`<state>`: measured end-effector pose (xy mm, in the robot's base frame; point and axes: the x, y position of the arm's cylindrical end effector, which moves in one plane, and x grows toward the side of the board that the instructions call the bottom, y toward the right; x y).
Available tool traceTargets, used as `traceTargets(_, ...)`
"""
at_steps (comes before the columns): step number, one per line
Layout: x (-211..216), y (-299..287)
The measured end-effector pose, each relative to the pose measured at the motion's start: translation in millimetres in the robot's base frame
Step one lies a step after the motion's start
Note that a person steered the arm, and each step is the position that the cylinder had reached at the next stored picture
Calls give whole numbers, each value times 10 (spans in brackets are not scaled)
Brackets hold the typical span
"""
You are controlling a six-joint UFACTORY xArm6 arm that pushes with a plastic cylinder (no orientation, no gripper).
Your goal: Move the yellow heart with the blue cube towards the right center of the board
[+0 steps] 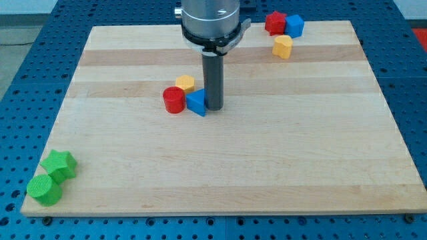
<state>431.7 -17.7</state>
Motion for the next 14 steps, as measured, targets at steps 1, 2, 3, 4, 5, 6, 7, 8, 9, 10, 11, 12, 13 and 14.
traceTargets(1,83,0)
traceTargets(2,199,0)
traceTargets(3,73,572)
traceTargets(4,-428,1320)
traceTargets(5,-1125,2092)
traceTargets(6,-1829,2750)
traceTargets(7,-2392,2723)
traceTargets(8,-2403,2600)
traceTargets(9,-2397,2000)
traceTargets(10,-2382,1499)
traceTargets(11,-2112,1397)
traceTargets(12,-1796,1397)
traceTargets(13,-1530,1397)
traceTargets(14,-1269,1397)
